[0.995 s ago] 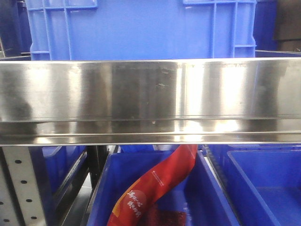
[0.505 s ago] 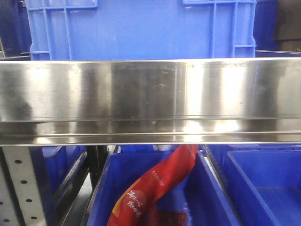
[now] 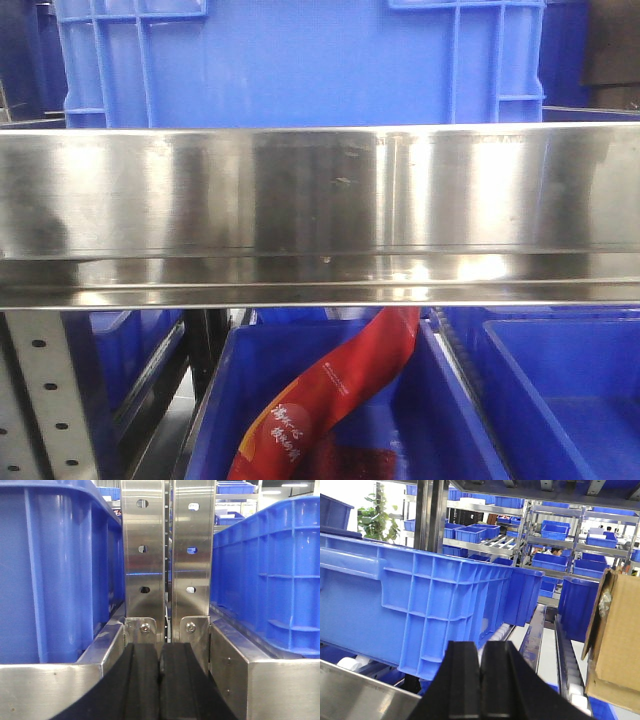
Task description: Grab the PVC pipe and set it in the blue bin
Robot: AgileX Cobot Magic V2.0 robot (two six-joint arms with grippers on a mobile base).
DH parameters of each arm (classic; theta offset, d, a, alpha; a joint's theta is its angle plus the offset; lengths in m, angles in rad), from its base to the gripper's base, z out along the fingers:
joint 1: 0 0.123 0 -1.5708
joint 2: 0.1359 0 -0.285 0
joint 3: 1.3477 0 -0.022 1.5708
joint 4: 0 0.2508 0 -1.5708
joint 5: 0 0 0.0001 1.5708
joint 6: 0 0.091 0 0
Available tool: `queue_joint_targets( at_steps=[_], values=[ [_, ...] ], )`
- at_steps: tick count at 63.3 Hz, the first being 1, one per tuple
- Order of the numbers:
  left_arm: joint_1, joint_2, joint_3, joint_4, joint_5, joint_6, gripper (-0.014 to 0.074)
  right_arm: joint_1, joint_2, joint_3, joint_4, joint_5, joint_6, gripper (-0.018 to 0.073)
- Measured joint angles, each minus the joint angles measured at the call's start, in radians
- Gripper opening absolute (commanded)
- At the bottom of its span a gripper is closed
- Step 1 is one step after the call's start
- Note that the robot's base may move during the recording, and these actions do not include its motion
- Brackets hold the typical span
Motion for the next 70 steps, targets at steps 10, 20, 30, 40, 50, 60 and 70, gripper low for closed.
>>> queue_joint_targets(
  at_steps=[10, 20, 30, 40, 50, 60, 70],
  values=[
    [0.0, 0.0, 0.0, 0.0, 0.0, 0.0, -0.0111, 0.0, 0.0, 0.0, 0.0, 0.021, 0.0, -0.0162],
    [0.0, 0.0, 0.0, 0.0, 0.0, 0.0, -0.0111, 0.0, 0.0, 0.0, -0.001, 0.037, 0.042, -0.0162],
    [0.0, 0.0, 0.0, 0.0, 0.0, 0.0, -0.0111, 0.0, 0.0, 0.0, -0.001, 0.048, 0.14, -0.0162],
    [0.0, 0.0, 0.0, 0.0, 0.0, 0.0, -0.0111, 0.0, 0.0, 0.0, -0.001, 0.058, 0.159, -0.0162],
    [0.0, 0.0, 0.0, 0.002, 0.002, 0.0, -0.0111, -0.035, 0.0, 0.0, -0.001, 0.088, 0.161, -0.0162],
    [0.0, 0.0, 0.0, 0.002, 0.002, 0.0, -0.0111, -0.064, 0.0, 0.0, -0.001, 0.096, 0.161, -0.0162],
    [0.0, 0.0, 0.0, 0.002, 0.002, 0.0, -0.0111, -0.089, -0.024, 0.033, -0.001, 0.069, 0.161, -0.0162]
  ],
)
